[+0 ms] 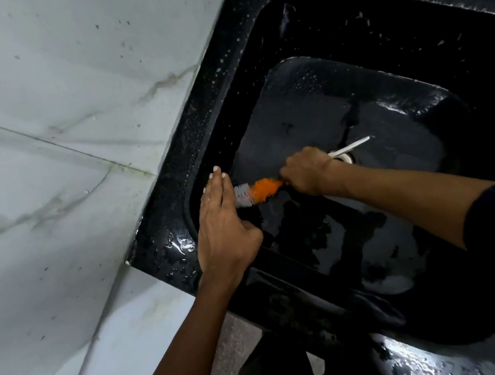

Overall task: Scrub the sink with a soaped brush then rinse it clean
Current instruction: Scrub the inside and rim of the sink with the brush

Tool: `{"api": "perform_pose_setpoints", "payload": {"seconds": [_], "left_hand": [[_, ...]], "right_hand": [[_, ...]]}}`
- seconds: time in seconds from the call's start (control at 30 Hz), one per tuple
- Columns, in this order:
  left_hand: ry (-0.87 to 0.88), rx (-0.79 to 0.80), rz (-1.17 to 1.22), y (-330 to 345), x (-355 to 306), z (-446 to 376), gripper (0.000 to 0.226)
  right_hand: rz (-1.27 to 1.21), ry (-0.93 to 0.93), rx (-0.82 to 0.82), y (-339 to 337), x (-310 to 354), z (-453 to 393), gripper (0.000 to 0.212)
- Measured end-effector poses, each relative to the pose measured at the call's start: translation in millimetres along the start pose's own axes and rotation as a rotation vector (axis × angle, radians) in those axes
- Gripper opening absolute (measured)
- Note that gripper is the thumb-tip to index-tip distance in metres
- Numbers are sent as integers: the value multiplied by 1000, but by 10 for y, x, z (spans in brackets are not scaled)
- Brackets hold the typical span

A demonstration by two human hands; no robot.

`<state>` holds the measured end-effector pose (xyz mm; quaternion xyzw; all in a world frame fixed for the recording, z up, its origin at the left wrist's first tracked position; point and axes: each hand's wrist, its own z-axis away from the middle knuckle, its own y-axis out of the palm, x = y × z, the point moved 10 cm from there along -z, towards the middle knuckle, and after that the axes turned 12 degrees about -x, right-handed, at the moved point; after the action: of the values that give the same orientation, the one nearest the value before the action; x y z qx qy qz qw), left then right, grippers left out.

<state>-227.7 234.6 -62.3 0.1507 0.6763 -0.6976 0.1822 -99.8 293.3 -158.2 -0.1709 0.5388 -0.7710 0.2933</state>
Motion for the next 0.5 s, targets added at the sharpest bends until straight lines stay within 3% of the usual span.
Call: {"api": "perform_pose_setpoints", "payload": {"seconds": [0.13,0.23,0.4,0.5], "left_hand": [[0,38,-14,25,-18,2,97],[-12,47,-39,58,11,-3,90],[0,57,-74,78,9,2,88],[13,69,-98,105,12,-4,88]], "right_hand": [[-149,-11,87,220,383,495,31],[-291,-30,196,388,814,1106,31],[-287,40,385,774,510,1916,28],[-276,113,347,773,516,1817,30]]}}
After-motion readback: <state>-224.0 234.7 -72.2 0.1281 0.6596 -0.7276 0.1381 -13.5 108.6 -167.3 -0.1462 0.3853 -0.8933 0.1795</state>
